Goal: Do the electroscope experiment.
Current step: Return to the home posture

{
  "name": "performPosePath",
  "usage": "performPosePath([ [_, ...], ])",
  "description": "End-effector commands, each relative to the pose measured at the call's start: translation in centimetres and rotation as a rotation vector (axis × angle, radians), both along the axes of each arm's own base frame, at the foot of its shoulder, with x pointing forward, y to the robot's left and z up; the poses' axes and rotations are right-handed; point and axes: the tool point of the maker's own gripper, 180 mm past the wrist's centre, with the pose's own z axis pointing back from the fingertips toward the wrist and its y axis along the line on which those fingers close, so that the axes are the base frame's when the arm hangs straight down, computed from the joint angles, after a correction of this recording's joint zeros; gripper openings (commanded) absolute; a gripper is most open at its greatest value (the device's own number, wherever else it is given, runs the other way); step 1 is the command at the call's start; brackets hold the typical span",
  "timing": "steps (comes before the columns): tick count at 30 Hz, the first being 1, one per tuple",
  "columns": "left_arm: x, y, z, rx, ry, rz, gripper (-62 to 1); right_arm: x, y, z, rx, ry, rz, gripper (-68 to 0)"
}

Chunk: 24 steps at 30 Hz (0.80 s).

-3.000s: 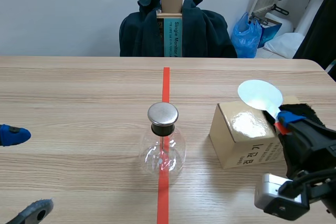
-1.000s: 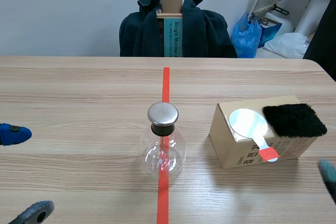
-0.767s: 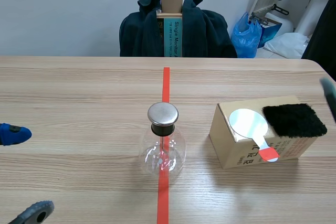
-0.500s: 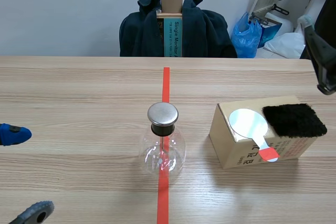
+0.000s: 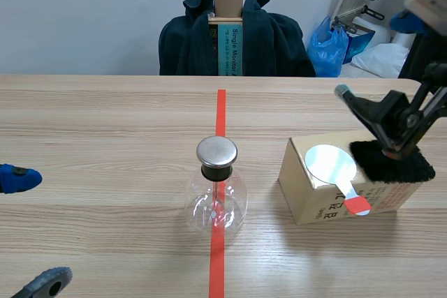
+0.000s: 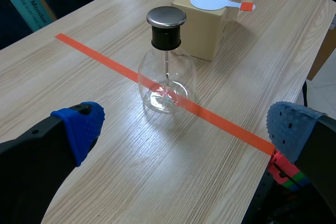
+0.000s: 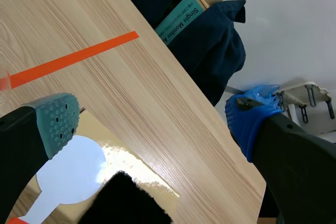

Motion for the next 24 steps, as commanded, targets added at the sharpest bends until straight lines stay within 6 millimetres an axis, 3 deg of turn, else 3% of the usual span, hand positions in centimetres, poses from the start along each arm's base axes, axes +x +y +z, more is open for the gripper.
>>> performPosePath([
  [1,0.2,-0.4,0.8,-0.032,-0.020,0.001,1.4,-0.3,0.6,0.0,-0.010,-0.004,0.019,-11.3],
  [6,0.2,-0.4,0.8,-0.033,-0.021,0.001,1.4,-0.6,0.8,-1.1,-0.038,0.013,0.010,-11.3],
  [15,0.2,-0.4,0.8,-0.033,-0.021,0.001,1.4,-0.5,1.1,-1.4,0.080,0.049,-0.058,-11.2],
  [24,0.2,-0.4,0.8,-0.032,-0.021,0.001,1.4,-0.5,1.0,-1.6,0.080,0.053,-0.078,-11.2],
])
